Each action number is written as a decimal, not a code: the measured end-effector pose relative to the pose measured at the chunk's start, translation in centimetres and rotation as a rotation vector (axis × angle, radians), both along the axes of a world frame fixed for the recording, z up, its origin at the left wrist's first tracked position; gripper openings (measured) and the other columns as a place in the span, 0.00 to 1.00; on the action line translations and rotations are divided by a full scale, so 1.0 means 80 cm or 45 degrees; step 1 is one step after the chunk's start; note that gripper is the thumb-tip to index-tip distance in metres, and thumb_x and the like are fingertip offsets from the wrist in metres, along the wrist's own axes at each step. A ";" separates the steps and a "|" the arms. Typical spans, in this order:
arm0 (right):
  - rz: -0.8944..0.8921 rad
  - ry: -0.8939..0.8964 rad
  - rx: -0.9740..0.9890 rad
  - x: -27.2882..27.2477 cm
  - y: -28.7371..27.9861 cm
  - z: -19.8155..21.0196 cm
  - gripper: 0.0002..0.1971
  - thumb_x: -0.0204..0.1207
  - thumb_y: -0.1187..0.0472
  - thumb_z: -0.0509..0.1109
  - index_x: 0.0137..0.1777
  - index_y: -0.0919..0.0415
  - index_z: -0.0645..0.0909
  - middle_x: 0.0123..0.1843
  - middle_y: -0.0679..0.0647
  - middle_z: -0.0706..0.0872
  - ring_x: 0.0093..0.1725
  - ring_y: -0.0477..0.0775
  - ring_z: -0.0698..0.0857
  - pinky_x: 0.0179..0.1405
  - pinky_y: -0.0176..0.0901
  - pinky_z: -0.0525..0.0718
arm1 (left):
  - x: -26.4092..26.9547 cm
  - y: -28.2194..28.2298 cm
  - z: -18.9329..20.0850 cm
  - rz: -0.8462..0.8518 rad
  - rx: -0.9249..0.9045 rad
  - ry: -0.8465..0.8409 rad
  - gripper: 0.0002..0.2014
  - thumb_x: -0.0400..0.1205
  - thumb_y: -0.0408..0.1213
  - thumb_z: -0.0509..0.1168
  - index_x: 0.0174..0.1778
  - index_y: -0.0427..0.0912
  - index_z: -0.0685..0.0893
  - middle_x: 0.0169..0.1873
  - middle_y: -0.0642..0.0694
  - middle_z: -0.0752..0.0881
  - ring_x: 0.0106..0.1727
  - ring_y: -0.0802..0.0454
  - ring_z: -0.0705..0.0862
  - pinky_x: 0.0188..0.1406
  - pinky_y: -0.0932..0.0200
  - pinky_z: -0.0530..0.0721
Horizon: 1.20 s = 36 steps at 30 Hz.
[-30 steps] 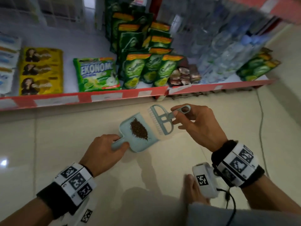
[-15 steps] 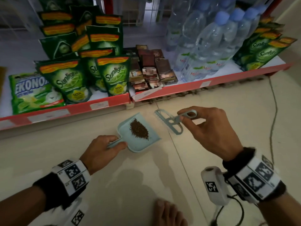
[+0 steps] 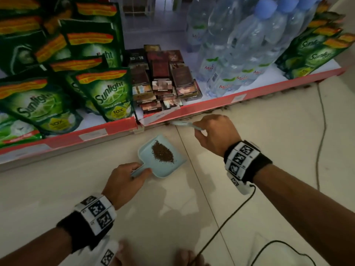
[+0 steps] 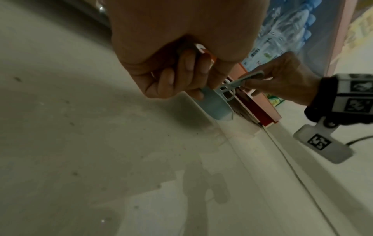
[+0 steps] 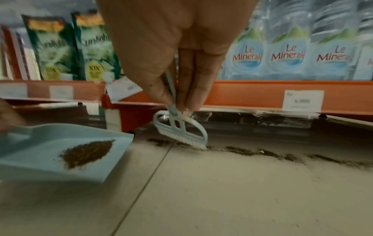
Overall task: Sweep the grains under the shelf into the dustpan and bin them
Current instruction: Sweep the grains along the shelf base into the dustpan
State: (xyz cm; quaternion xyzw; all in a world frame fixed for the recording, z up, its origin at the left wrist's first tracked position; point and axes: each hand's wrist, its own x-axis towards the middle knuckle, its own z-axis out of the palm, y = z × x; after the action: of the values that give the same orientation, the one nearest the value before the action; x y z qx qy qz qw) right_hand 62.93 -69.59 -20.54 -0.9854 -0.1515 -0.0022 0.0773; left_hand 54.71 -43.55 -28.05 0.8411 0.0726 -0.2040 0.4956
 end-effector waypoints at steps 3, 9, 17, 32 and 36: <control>-0.142 -0.064 -0.002 -0.002 -0.004 -0.011 0.09 0.72 0.60 0.72 0.49 0.58 0.91 0.38 0.60 0.92 0.35 0.68 0.88 0.37 0.53 0.87 | 0.004 -0.020 -0.014 0.109 -0.082 0.027 0.22 0.80 0.49 0.70 0.26 0.37 0.77 0.16 0.56 0.71 0.21 0.56 0.70 0.28 0.58 0.69; -0.243 -0.057 -0.082 -0.004 -0.012 -0.021 0.11 0.82 0.56 0.66 0.58 0.53 0.87 0.33 0.63 0.88 0.34 0.72 0.85 0.31 0.53 0.80 | 0.009 -0.055 -0.026 0.180 -0.096 0.006 0.23 0.79 0.52 0.70 0.31 0.32 0.79 0.19 0.51 0.75 0.25 0.53 0.73 0.28 0.56 0.72; -0.205 0.064 -0.080 0.040 0.033 -0.076 0.15 0.84 0.49 0.60 0.55 0.54 0.86 0.44 0.62 0.90 0.44 0.70 0.88 0.37 0.47 0.70 | -0.010 -0.053 -0.023 0.320 0.004 -0.049 0.21 0.79 0.50 0.70 0.29 0.36 0.78 0.20 0.51 0.75 0.24 0.54 0.73 0.28 0.55 0.74; 0.244 0.257 -0.138 0.040 -0.074 -0.030 0.25 0.79 0.63 0.62 0.74 0.43 0.74 0.47 0.57 0.90 0.45 0.68 0.87 0.43 0.56 0.86 | -0.035 -0.087 0.002 0.521 0.003 -0.029 0.19 0.81 0.44 0.70 0.24 0.49 0.78 0.15 0.55 0.74 0.19 0.59 0.70 0.23 0.65 0.69; 0.263 0.233 0.134 0.040 -0.066 -0.026 0.28 0.78 0.62 0.64 0.78 0.43 0.72 0.49 0.58 0.92 0.48 0.67 0.89 0.48 0.58 0.87 | -0.038 -0.098 0.001 0.546 -0.034 -0.062 0.19 0.78 0.51 0.69 0.27 0.42 0.78 0.15 0.56 0.73 0.20 0.58 0.69 0.27 0.58 0.69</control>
State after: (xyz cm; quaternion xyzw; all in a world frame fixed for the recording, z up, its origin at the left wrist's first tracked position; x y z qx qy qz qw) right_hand 66.13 -74.84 -22.64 -0.9553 -0.2439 0.0878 0.1421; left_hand 51.64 -51.37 -27.97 0.8045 0.2350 -0.0743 0.5403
